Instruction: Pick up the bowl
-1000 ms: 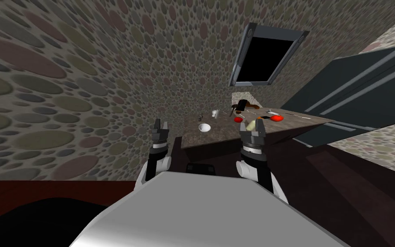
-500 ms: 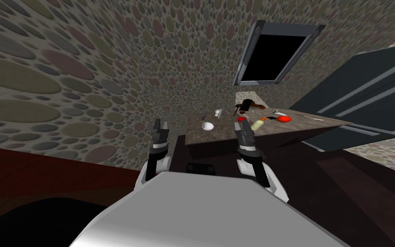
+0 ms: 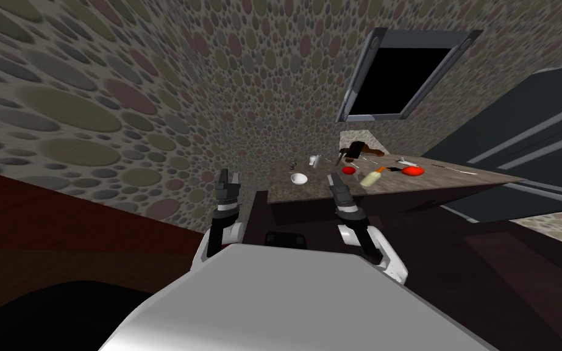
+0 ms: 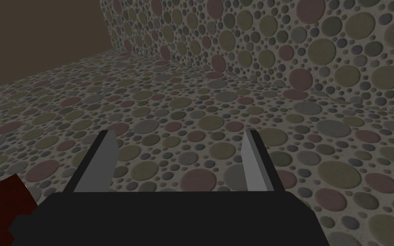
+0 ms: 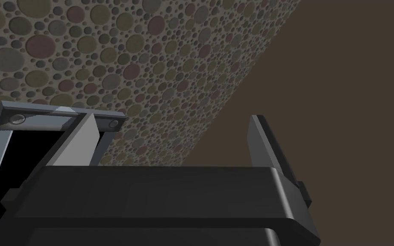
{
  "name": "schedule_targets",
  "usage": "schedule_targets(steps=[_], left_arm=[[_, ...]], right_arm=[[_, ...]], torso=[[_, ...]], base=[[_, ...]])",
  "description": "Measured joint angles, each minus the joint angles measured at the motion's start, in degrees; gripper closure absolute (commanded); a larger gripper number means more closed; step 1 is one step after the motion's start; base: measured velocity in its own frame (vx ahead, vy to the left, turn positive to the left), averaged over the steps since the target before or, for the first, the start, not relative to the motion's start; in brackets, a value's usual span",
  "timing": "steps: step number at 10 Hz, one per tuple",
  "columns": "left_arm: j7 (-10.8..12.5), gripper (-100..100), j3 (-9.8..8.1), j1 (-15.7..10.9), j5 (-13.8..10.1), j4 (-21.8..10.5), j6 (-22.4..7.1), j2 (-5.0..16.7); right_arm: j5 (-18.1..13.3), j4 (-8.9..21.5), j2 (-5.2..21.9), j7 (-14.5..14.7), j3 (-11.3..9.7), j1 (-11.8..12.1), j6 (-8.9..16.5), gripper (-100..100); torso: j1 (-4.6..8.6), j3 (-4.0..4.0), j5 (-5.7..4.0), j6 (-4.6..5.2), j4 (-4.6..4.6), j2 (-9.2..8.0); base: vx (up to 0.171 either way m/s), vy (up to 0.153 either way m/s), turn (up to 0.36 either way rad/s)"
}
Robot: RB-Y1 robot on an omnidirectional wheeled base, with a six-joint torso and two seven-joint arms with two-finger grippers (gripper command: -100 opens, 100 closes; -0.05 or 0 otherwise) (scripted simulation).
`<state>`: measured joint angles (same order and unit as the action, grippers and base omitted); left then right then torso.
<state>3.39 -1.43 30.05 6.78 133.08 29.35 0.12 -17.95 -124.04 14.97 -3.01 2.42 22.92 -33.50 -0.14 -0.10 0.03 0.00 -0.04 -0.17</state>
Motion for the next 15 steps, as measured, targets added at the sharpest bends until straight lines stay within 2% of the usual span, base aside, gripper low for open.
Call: schedule_targets(steps=[5, 9, 10, 12, 15], left_arm=[[0.00, 0, 0.00, 0.00, 0.00, 0.00, 0.00, 0.00], [0.00, 0, 0.00, 0.01, 0.00, 0.00, 0.00, 0.00], [0.00, 0, 0.00, 0.00, 0.00, 0.00, 0.00, 0.00], [0.00, 0, -0.01, 0.01, 0.00, 0.00, 0.00, 0.00], [0.00, 0, 0.00, 0.01, 0.00, 0.00, 0.00, 0.00]], right_arm=[[-7.91, 4.54, 5.01, 0.26, -0.13, -3.56, -1.79, -100], [-14.59, 8.27, 10.11, -0.43, 0.27, -6.50, -3.23, -100], [-16.18, 10.19, 11.69, -0.49, 0.41, -7.71, -4.05, -100], [-19.14, 10.97, 12.66, -0.52, 0.28, -8.21, -4.57, -100], [-24.51, 13.88, 16.33, -1.04, -0.05, -10.32, -5.52, -100]], torso=[[0.01, -0.01, 0.00, 0.02, -0.01, -0.01], [-0.01, 0.02, 0.01, 0.03, 0.01, 0.05], [-0.02, 0.01, 0.01, 0.00, 0.00, 0.02], [0.07, 0.04, -0.01, 0.04, 0.01, 0.08], [0.00, 0.03, 0.00, 0.04, 0.01, 0.05]], base=[[-0.045, 0.044, 0.105], [-0.033, 0.052, 0.097], [-0.032, 0.046, 0.080], [-0.016, 0.033, 0.072], [-0.026, 0.049, 0.094]])
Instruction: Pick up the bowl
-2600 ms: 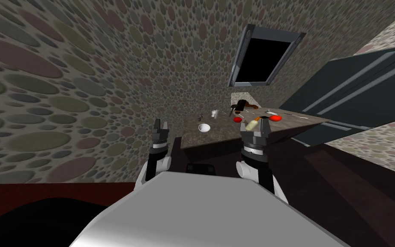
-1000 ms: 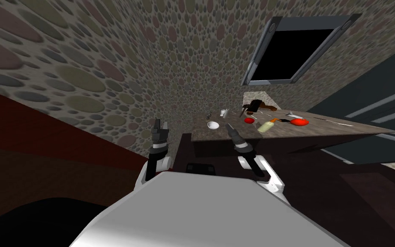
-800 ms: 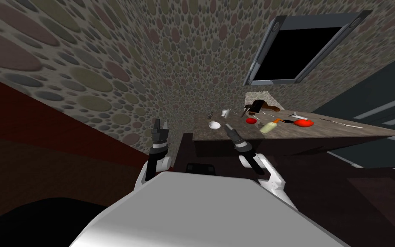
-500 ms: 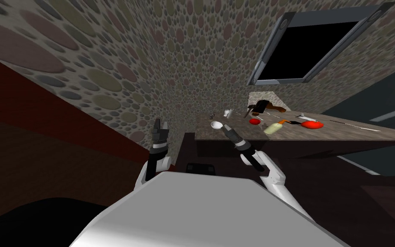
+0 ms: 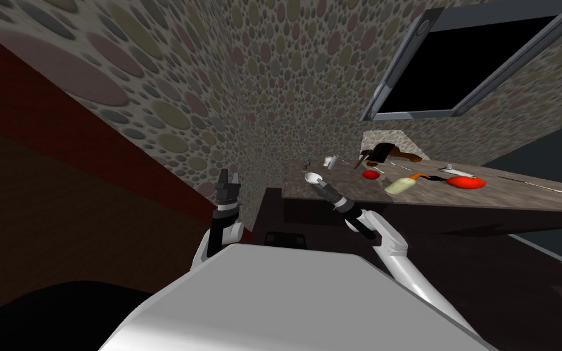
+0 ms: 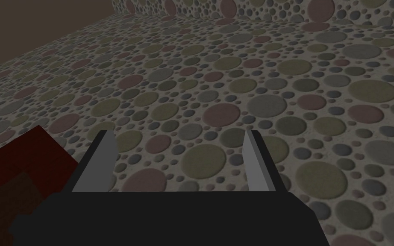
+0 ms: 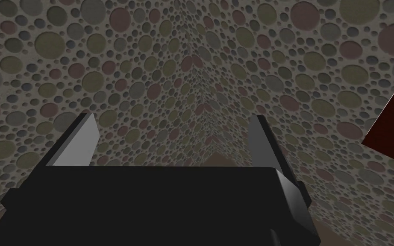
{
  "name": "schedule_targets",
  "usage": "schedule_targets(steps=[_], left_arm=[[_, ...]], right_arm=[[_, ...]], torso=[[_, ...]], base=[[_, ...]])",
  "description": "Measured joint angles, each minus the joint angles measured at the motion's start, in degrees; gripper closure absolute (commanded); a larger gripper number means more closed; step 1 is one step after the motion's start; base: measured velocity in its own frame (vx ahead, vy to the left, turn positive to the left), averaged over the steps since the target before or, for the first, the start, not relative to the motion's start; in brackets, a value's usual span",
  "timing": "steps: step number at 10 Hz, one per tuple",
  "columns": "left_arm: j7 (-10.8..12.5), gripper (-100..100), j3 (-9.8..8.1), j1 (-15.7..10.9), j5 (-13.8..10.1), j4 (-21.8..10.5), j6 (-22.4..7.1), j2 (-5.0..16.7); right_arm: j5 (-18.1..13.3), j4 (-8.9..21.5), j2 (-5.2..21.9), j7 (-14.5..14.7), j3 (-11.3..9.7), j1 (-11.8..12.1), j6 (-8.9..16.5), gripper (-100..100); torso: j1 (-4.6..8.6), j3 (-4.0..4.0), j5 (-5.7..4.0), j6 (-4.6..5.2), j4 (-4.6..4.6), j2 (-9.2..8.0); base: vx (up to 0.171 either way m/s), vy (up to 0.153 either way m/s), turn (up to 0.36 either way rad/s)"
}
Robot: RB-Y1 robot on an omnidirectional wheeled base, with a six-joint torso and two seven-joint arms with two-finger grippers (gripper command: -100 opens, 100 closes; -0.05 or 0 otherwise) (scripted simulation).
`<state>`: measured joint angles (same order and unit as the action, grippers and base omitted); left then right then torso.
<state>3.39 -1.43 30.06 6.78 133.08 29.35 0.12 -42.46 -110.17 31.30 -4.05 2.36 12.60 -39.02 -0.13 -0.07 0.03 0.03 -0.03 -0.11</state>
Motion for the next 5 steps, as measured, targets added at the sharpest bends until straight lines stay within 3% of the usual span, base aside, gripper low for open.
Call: schedule_targets(steps=[5], left_arm=[[0.00, 0, 0.00, 0.00, 0.00, 0.00, 0.00, 0.00]], right_arm=[[-7.96, 4.53, 5.40, -1.23, 0.62, -2.54, -2.41, -100]], torso=[[0.06, 0.01, -0.01, -0.02, 0.00, 0.02]], base=[[-0.019, 0.043, 0.095]])
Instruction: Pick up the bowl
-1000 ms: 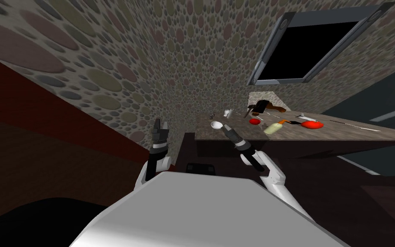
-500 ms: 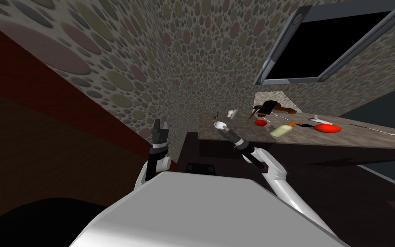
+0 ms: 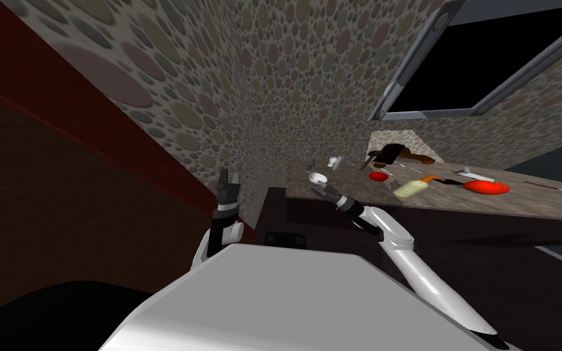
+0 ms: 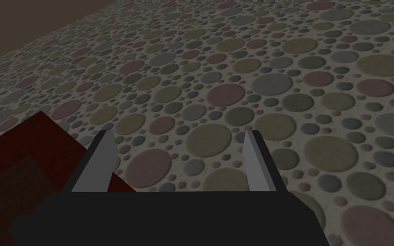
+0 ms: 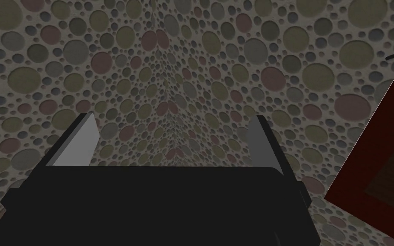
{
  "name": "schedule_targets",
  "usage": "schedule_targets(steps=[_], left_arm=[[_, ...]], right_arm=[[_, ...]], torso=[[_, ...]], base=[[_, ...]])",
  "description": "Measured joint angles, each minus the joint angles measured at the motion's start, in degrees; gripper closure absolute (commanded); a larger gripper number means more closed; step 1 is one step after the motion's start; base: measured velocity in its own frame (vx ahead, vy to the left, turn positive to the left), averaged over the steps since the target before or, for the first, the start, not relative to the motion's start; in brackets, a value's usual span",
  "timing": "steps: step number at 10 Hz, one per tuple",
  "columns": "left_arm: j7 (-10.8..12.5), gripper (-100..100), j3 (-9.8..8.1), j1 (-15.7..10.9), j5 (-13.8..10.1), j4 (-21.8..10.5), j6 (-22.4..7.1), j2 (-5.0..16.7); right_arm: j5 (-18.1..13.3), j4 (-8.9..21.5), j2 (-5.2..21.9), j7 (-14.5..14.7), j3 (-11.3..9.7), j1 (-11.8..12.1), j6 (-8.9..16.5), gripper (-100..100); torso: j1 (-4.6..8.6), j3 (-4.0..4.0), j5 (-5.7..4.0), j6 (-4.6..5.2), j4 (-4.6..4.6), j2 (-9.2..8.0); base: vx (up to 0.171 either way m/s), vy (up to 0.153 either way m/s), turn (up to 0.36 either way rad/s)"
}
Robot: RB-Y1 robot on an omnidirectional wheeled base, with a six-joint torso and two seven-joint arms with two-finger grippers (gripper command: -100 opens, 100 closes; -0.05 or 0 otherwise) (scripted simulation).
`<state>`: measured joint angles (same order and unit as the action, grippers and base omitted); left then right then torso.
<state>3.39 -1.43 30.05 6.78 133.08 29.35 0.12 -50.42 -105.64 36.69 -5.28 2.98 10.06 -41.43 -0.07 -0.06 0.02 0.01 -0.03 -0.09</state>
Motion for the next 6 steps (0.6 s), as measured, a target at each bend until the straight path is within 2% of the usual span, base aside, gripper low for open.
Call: schedule_targets(steps=[2, 4, 5, 6], left_arm=[[0.00, 0, -0.01, 0.01, 0.00, 0.00, 0.00, 0.00], [0.00, 0, 0.00, 0.01, 0.00, 0.00, 0.00, 0.00], [0.00, 0, 0.00, 0.00, 0.00, 0.00, 0.00, 0.00], [0.00, 0, 0.00, 0.01, 0.00, 0.00, 0.00, 0.00]], right_arm=[[-2.57, 1.30, 0.90, -0.14, -0.04, -0.71, -0.74, -100], [-5.87, 3.09, 3.21, -1.00, -0.13, -1.92, -1.28, -100], [-7.68, 5.07, 4.48, -1.24, -0.44, -3.12, -1.89, -100], [-9.33, 5.64, 5.54, -1.69, -0.25, -3.39, -2.34, -100]], torso=[[0.04, 0.02, -0.01, 0.04, 0.01, 0.04], [-0.03, 0.03, 0.01, 0.03, 0.01, 0.06], [-0.07, 0.03, 0.01, 0.00, 0.01, 0.05], [-0.05, 0.01, 0.01, 0.04, 0.00, 0.02]], base=[[-0.001, 0.031, 0.064], [-0.010, 0.050, 0.129], [-0.014, 0.046, 0.076], [-0.007, 0.023, -0.017]])
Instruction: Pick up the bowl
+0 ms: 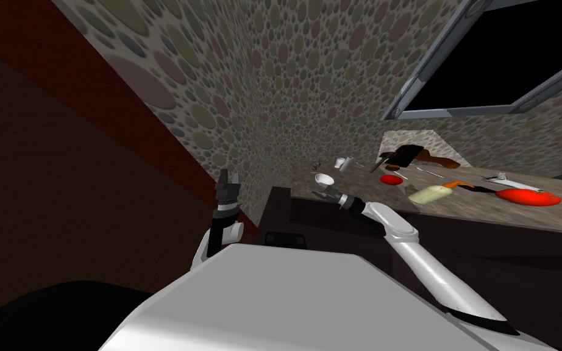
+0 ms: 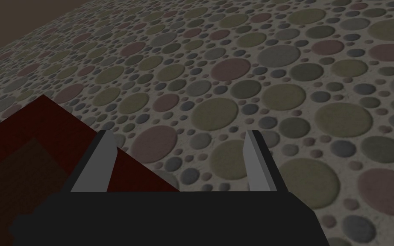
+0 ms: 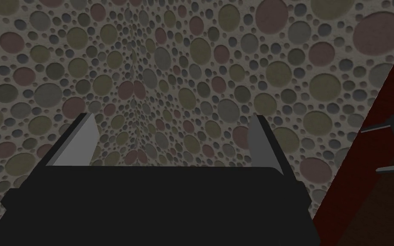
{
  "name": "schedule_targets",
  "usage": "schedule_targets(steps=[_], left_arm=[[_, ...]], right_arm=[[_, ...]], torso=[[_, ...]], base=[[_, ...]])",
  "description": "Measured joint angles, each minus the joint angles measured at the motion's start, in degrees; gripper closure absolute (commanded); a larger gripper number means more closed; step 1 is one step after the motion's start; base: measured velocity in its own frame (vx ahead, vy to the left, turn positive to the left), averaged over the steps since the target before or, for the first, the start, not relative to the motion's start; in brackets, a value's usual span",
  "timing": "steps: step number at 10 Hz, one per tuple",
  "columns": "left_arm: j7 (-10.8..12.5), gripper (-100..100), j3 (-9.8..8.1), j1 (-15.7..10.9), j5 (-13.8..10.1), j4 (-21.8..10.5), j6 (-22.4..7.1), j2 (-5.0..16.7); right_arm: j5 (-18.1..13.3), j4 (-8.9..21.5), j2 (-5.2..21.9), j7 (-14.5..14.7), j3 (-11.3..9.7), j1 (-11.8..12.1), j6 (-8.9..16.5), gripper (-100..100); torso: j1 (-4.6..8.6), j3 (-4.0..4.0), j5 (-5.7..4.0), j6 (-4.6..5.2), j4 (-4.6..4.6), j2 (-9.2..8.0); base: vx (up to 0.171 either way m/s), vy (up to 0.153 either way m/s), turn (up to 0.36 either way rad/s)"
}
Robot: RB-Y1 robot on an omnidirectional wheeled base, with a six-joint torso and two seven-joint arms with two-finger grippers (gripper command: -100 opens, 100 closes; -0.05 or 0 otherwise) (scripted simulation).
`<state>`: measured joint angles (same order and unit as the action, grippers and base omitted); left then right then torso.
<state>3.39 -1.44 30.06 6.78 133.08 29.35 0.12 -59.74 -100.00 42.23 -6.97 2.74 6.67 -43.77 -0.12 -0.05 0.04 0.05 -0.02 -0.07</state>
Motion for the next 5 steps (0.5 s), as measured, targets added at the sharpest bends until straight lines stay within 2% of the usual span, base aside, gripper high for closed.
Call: schedule_targets(steps=[1, 2, 3, 5], left_arm=[[0.00, 0, 0.00, 0.00, 0.00, 0.00, 0.00, 0.00], [0.00, 0, 0.00, -0.01, 0.00, 0.00, 0.00, 0.00], [0.00, 0, 0.00, 0.00, 0.00, 0.00, 0.00, 0.00], [0.00, 0, 0.00, 0.00, 0.00, 0.00, 0.00, 0.00]], right_arm=[[-1.19, -0.12, 0.27, -0.27, 0.00, 0.10, -0.02, -100], [-2.50, 0.99, 1.63, -0.40, 0.44, 0.10, -0.80, -100], [-4.12, 2.29, 2.34, -0.63, 0.25, -0.87, -1.32, -100], [-7.73, 3.70, 4.84, -2.33, 0.04, -1.83, -1.74, -100]], torso=[[0.07, 0.00, -0.02, 0.01, 0.00, 0.00], [0.04, 0.01, -0.01, -0.03, 0.00, 0.02], [0.03, 0.02, -0.01, -0.01, 0.01, 0.04], [0.00, 0.01, 0.00, 0.01, 0.00, 0.02]], base=[[-0.003, 0.041, 0.156], [-0.001, 0.039, 0.088], [-0.011, 0.055, 0.166], [0.000, 0.032, 0.017]])
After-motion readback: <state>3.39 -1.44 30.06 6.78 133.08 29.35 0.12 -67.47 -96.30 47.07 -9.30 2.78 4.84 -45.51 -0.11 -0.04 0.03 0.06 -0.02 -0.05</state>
